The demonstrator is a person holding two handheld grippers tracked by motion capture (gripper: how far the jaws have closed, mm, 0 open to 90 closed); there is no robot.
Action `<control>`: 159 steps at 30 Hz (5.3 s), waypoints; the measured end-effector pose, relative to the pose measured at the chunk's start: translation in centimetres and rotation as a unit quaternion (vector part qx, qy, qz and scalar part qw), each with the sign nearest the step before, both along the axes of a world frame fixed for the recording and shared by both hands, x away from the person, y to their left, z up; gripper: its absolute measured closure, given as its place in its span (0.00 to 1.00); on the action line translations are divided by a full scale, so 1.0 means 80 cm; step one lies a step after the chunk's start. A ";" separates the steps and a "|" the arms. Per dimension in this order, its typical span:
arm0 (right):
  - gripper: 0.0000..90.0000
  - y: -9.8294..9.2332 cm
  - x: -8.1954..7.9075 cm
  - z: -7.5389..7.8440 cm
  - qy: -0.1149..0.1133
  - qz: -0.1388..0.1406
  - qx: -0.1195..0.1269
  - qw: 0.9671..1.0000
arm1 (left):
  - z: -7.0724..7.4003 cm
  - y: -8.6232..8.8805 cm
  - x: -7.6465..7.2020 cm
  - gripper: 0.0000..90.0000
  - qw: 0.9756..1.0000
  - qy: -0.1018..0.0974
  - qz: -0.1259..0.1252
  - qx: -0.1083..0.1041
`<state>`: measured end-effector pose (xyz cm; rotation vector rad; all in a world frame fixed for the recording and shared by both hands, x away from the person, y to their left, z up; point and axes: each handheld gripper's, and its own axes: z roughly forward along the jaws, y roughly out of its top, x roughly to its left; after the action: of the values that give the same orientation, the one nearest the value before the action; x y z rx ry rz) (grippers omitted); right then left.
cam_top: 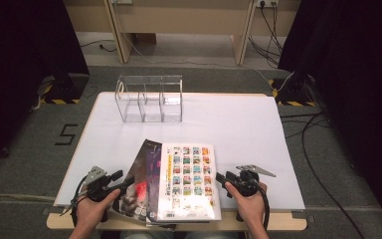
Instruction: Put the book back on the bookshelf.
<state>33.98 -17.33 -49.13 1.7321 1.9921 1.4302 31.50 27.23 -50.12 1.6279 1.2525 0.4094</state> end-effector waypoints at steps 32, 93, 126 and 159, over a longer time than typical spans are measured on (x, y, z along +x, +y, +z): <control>0.51 0.027 0.041 0.013 0.067 0.043 -0.012 0.997 | 0.036 -0.098 0.035 0.81 0.992 0.056 -0.087 0.074; 0.64 0.001 0.069 0.013 0.166 0.060 0.088 0.980 | 0.035 -0.136 0.049 0.99 0.979 0.077 -0.097 0.159; 0.71 0.008 0.096 0.033 0.171 0.079 0.094 0.978 | 0.035 -0.132 0.050 0.98 0.979 0.076 -0.094 0.164; 0.73 0.025 0.113 0.025 0.222 0.101 0.113 0.963 | 0.037 -0.133 0.052 0.99 0.977 0.070 -0.082 0.186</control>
<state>43.01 -15.30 -47.14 2.1600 2.3661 1.4822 35.69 16.61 -47.19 2.0939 1.1818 0.4522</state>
